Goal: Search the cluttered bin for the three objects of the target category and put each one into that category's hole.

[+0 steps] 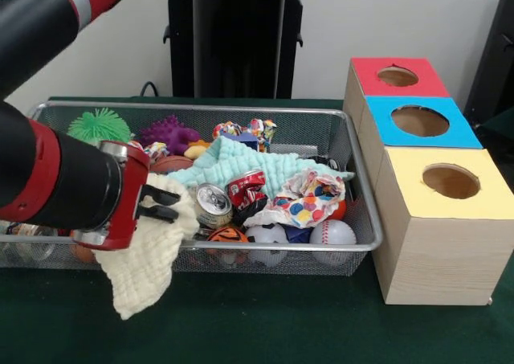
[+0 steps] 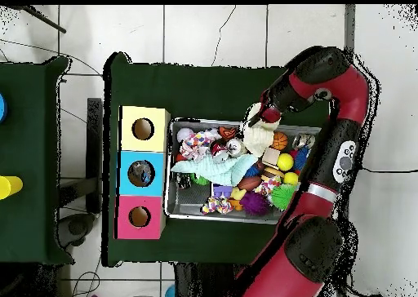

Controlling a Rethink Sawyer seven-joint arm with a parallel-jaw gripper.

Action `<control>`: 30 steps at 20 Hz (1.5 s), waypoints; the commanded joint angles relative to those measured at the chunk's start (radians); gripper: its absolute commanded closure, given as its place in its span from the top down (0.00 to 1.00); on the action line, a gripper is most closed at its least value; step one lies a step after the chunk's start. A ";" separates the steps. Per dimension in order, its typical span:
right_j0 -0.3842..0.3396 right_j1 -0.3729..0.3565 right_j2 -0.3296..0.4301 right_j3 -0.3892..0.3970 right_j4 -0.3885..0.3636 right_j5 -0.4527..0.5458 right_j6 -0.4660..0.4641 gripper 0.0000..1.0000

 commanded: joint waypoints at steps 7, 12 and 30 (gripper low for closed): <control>-0.112 -0.046 -0.093 0.284 0.255 -0.380 -0.014 0.00; -0.116 -0.091 -0.116 0.310 0.312 -0.362 -0.008 0.00; -0.110 -0.236 -0.225 0.594 0.450 -0.555 0.171 0.00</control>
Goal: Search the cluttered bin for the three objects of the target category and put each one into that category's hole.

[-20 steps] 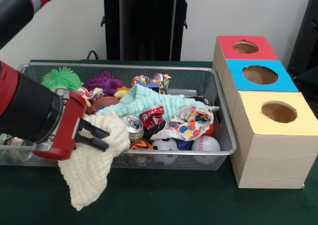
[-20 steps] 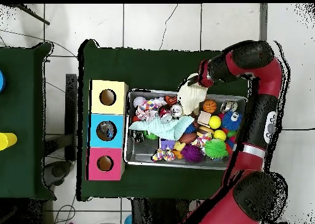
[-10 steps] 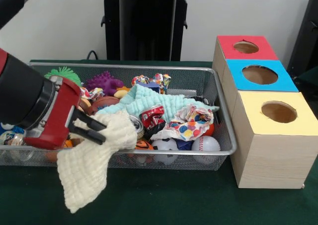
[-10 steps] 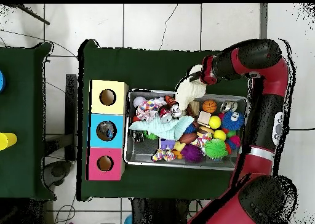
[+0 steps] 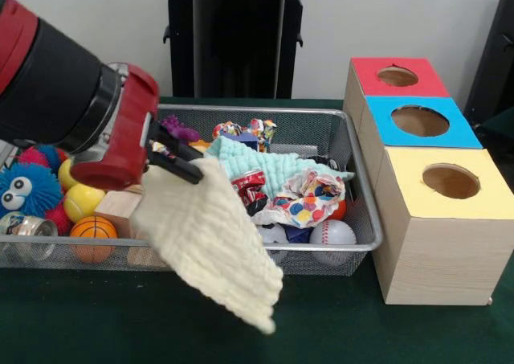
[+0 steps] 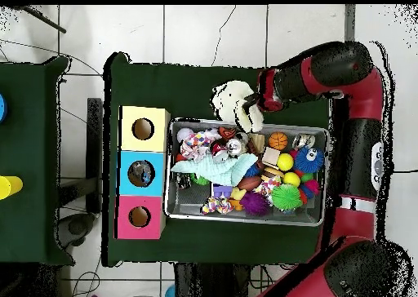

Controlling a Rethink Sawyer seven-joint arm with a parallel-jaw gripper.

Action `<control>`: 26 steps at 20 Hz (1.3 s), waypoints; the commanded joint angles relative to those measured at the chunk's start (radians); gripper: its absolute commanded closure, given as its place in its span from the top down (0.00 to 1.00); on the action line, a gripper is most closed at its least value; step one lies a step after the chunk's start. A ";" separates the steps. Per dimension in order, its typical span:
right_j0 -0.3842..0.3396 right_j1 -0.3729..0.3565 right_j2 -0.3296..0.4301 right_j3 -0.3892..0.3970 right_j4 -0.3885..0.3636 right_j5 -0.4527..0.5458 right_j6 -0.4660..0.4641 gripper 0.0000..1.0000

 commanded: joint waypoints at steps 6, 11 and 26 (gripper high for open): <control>0.004 -0.092 -0.137 0.274 0.056 -0.244 0.217 0.00; 0.019 -0.110 -0.178 0.313 0.076 -0.285 0.250 0.00; 0.016 -0.308 -0.161 0.551 0.283 -0.378 0.372 0.00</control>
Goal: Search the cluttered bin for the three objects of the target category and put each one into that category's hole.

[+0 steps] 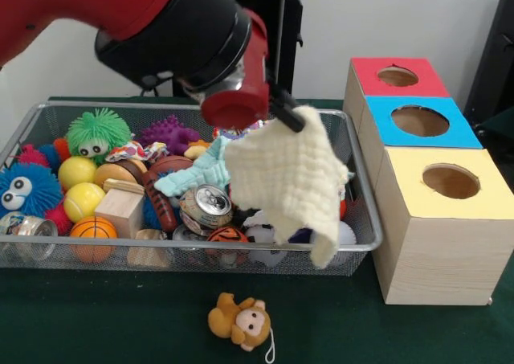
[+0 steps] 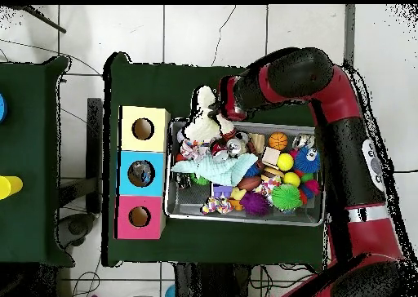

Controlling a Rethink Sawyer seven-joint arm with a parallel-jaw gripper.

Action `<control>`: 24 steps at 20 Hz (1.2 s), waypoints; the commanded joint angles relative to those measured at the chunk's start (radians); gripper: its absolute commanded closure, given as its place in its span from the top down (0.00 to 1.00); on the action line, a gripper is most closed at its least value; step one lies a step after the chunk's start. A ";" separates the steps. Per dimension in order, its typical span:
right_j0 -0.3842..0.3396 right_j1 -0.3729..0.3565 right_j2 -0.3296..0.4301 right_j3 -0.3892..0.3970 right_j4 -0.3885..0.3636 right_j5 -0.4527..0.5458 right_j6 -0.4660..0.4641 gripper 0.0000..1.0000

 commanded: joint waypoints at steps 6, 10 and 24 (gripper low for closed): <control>0.047 -0.124 -0.131 0.172 0.078 -0.152 0.332 0.00; 0.055 -0.087 -0.184 0.107 0.049 -0.138 0.258 0.00; 0.085 -0.116 -0.292 0.023 -0.022 -0.059 0.136 0.00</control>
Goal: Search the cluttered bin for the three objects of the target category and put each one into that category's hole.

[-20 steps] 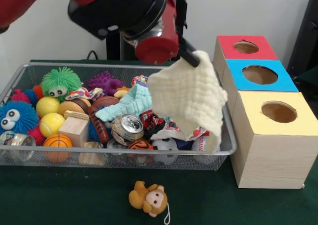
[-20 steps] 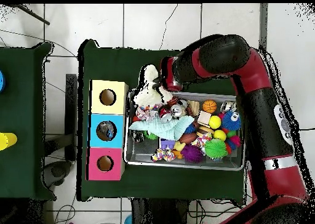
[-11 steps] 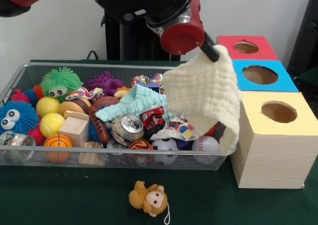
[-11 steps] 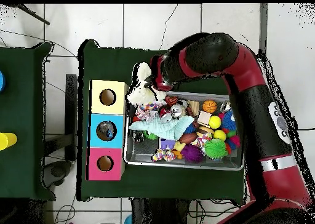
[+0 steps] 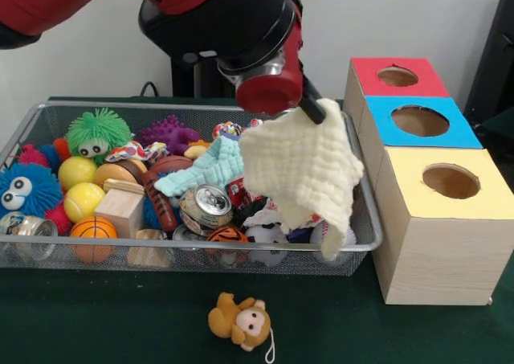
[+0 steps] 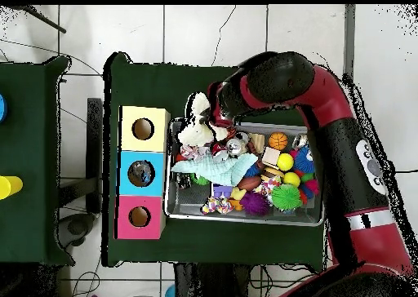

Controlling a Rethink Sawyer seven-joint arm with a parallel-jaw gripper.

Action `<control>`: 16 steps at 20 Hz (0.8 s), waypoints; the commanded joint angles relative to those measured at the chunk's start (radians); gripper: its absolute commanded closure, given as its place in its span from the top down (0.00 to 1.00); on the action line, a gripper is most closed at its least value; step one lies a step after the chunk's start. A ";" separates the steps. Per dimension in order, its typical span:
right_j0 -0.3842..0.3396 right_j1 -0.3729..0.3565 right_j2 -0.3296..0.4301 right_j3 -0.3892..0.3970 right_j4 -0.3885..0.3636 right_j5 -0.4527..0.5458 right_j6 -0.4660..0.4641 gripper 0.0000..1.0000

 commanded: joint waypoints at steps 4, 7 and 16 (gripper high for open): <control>0.040 -0.018 -0.176 -0.111 -0.109 0.051 0.105 0.00; 0.058 -0.002 -0.194 -0.169 -0.127 0.064 0.096 0.00; 0.053 0.002 -0.228 -0.244 -0.171 0.155 -0.002 0.00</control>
